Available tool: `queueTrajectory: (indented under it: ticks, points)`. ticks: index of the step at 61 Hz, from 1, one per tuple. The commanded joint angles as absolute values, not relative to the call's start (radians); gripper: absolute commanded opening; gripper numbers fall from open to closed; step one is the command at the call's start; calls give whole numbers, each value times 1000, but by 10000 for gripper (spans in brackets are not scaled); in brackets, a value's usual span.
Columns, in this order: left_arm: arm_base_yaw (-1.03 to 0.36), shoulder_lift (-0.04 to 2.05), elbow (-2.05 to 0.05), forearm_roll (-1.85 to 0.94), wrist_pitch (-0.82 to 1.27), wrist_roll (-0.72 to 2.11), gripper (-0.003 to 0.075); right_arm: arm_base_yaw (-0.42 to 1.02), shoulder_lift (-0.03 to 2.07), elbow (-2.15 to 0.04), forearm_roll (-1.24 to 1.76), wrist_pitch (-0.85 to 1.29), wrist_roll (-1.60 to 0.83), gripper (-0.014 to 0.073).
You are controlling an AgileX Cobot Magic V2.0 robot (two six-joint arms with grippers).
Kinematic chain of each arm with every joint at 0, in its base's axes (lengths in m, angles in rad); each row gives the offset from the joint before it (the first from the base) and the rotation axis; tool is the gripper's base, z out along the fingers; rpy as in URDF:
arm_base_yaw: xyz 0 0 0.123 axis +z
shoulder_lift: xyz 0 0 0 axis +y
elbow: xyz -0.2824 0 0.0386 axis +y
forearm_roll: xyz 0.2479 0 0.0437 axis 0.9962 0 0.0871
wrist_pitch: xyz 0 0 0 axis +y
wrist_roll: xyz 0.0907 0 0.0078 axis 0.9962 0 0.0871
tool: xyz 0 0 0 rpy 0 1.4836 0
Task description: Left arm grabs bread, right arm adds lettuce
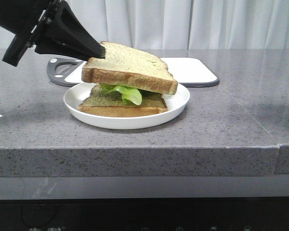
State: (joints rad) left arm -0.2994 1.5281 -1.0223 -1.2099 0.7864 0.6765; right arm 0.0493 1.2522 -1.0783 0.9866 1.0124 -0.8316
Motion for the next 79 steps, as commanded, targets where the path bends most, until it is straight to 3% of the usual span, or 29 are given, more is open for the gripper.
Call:
queueTrajectory:
  ticks: [1, 9, 18, 24, 42, 53, 64, 79]
  points:
    - [-305, 1498, -1058, -1260, 788, 682, -18, 44, 1224, -1102, 1034, 1019, -834, 353]
    - [-305, 1498, -1058, -1245, 788, 682, 55, 44, 1224, -1102, 1034, 1026, -834, 353]
    - [-305, 1496, -1058, -1231, 784, 686, 276, 44, 1219, -1102, 1006, 1029, -812, 353]
    - [-304, 1485, -1058, -1195, 784, 686, 360, 44, 1197, -1102, 920, 1039, -750, 353]
    - [-304, 1349, -1058, -1008, 770, 633, 356, 44, 1000, -1102, 428, 1059, -313, 353]
    - [-304, 1222, -1062, -684, 770, 410, 356, 44, 844, -1102, 141, 1155, -82, 353]
    - [-304, 1074, -1069, -344, 807, 147, 356, 44, 697, -1102, 44, 1192, -36, 353]
    - [-304, 885, -1065, -115, 907, -11, 356, 44, 565, -1102, 50, 1192, -28, 353]
